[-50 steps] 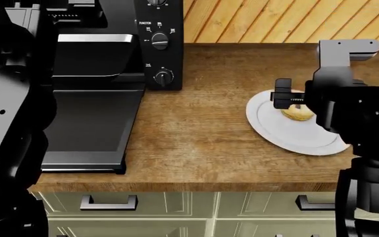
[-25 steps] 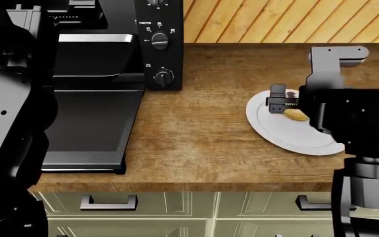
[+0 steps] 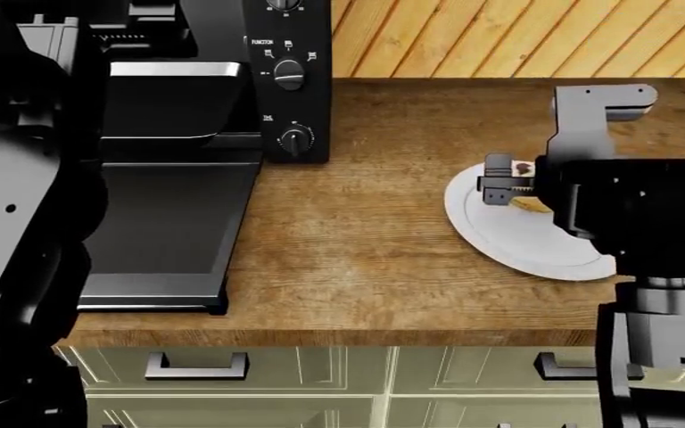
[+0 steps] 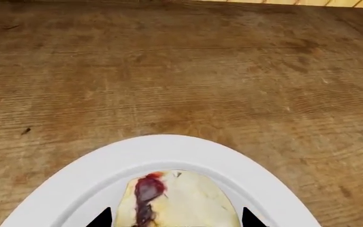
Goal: Place the scone on the tray of the toaster oven.
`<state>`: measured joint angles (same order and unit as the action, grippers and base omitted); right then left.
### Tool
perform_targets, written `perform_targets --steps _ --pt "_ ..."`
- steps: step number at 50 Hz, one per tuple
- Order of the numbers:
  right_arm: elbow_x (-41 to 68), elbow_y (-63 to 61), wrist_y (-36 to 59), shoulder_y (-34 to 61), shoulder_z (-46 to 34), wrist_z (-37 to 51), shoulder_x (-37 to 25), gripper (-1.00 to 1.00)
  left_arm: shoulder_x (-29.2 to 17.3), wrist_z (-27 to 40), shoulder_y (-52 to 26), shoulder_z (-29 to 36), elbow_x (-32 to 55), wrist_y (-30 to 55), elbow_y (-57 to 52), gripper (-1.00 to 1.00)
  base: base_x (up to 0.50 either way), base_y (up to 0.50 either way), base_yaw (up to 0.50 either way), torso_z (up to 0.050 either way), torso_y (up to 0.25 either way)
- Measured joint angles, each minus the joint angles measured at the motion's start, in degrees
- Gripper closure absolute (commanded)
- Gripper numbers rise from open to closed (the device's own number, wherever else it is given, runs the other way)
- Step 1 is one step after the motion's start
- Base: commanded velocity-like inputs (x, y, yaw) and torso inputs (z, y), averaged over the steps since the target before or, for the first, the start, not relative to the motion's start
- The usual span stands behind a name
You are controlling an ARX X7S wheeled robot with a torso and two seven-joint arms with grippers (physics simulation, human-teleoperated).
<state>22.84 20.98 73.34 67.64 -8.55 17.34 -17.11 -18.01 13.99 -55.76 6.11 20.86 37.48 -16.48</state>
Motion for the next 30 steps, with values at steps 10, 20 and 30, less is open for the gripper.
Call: perform_targets --steps 10,20,30 --pt "0.6 0.0 -0.4 -0.3 0.3 0.8 0.0 1.0 0.0 0.1 0.1 0.2 0.1 -0.2 0.2 -1.0 0.0 0.0 0.0 0.0 0.0" --pt "1.1 -1.1 0.1 -0.5 1.0 1.7 0.0 1.0 0.0 0.2 -0.2 0.3 0.3 -0.3 0.3 -1.0 0.0 0.0 0.0 0.0 0.0" --pt "1.8 -4.8 2.4 0.5 2.1 3.0 -0.3 1.0 -0.1 0.4 -0.5 0.3 0.6 -0.2 0.2 -1.0 0.0 0.0 0.0 0.0 0.0"
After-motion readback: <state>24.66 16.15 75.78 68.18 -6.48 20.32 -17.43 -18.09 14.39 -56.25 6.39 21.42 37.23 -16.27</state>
